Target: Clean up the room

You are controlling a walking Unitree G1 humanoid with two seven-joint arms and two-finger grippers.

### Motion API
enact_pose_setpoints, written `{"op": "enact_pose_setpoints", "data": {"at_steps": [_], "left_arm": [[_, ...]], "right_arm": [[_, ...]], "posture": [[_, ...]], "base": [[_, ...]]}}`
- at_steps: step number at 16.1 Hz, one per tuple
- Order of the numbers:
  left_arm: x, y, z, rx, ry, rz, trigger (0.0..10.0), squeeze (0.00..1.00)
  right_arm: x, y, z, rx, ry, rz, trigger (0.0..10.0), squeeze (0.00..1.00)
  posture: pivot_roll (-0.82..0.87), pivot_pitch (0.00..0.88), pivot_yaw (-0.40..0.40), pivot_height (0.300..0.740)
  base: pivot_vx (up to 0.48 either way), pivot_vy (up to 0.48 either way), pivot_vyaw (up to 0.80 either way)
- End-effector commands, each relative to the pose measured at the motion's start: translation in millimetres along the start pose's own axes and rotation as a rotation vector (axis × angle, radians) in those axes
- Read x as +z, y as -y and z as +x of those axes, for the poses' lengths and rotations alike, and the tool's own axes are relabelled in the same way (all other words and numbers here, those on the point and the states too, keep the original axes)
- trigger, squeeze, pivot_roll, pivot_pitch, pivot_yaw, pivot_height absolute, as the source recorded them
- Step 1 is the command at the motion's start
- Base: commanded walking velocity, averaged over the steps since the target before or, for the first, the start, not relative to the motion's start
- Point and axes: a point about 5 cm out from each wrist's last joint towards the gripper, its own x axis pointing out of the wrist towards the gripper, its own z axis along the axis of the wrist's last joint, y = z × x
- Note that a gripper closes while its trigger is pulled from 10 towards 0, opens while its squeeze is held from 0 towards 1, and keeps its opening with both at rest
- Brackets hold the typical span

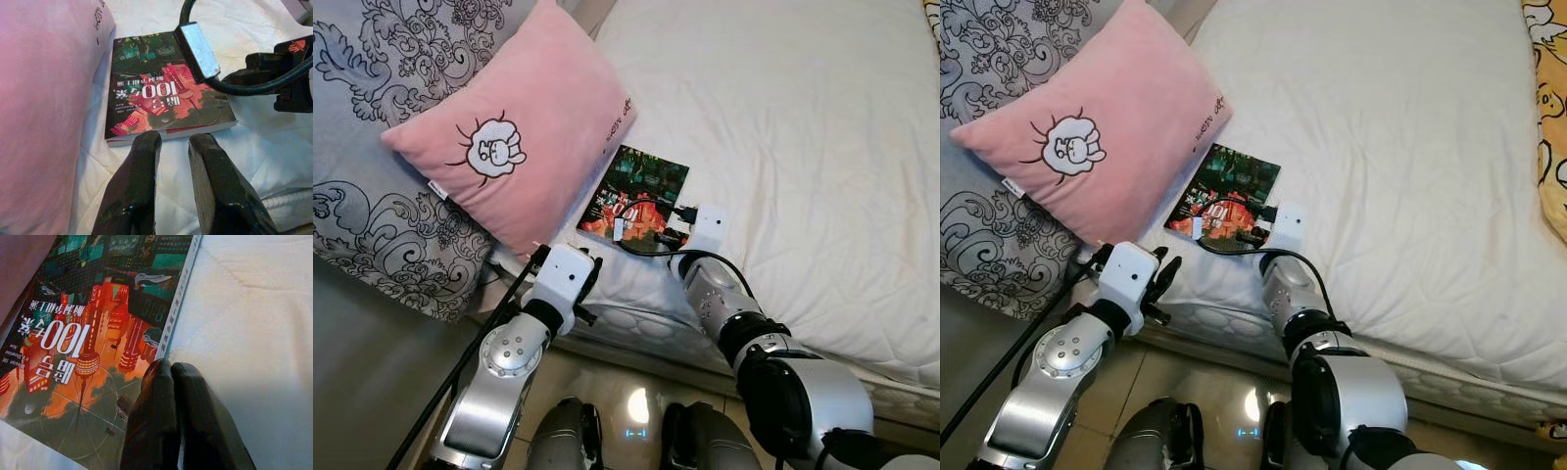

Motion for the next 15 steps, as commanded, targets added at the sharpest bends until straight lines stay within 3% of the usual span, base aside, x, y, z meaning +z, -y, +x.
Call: {"op": "enact_pose_setpoints", "data": {"at_steps": [1, 2, 5, 7, 8, 9, 10, 12, 15], "left_arm": [[-2.9, 1.4, 0.9, 0.001, -0.011, 0.002, 10.0, 0.00], [-2.7, 0.3, 2.1, 0.022, -0.007, 0.005, 10.0, 0.00], [-2.3, -5.7, 11.0, 0.086, 0.009, -0.092, 10.0, 0.00], [-3.5, -10.7, 22.8, 0.133, 0.014, -0.205, 10.0, 0.00], [-4.4, -14.5, 31.7, 0.168, 0.014, -0.219, 10.0, 0.00], [-4.1, -15.4, 37.1, 0.181, 0.018, -0.215, 10.0, 0.00], [-2.4, -16.0, 41.7, 0.203, 0.033, -0.213, 10.0, 1.00], [-0.8, -20.4, 45.7, 0.272, 0.062, -0.238, 10.0, 1.00], [-5.3, -28.2, 47.2, 0.351, 0.067, -0.252, 10.0, 1.00]], "right_arm": [[1.5, -7.7, 1.4, 0.019, -0.013, -0.040, 10.0, 0.00], [5.9, -8.2, 1.8, 0.024, 0.010, -0.098, 10.0, 0.00], [21.5, -3.0, 1.7, 0.013, 0.101, -0.282, 10.0, 0.00], [33.7, 9.4, -1.4, 0.007, 0.189, -0.352, 10.0, 0.00], [39.9, 21.1, -5.7, -0.002, 0.247, -0.381, 10.0, 0.00], [42.9, 32.3, -10.2, -0.032, 0.287, -0.391, 10.0, 0.87], [44.9, 47.6, -18.9, -0.075, 0.344, -0.405, 10.0, 1.00], [43.4, 64.8, -42.9, -0.134, 0.446, -0.474, 10.0, 1.00], [26.4, 81.5, -69.0, -0.169, 0.460, -0.508, 10.0, 1.00]], "posture": [[0.15, 0.212, -0.006, 0.704], [0.14, 0.206, -0.009, 0.704], [0.11, 0.152, -0.014, 0.704], [0.06, 0.107, -0.021, 0.704], [0.03, 0.075, -0.023, 0.704], [0.00, 0.054, -0.023, 0.704], [-0.03, 0.031, -0.020, 0.704], [-0.07, 0.000, -0.005, 0.704], [-0.12, 0.000, 0.024, 0.704]], "base": [[0.000, 0.000, 0.00], [0.000, 0.000, 0.00], [0.000, 0.000, 0.00], [0.000, 0.000, 0.00], [0.000, 0.000, 0.00], [0.000, 0.000, 0.00], [0.000, 0.000, 0.00], [0.000, 0.000, 0.00], [0.000, 0.000, 0.00]]}}
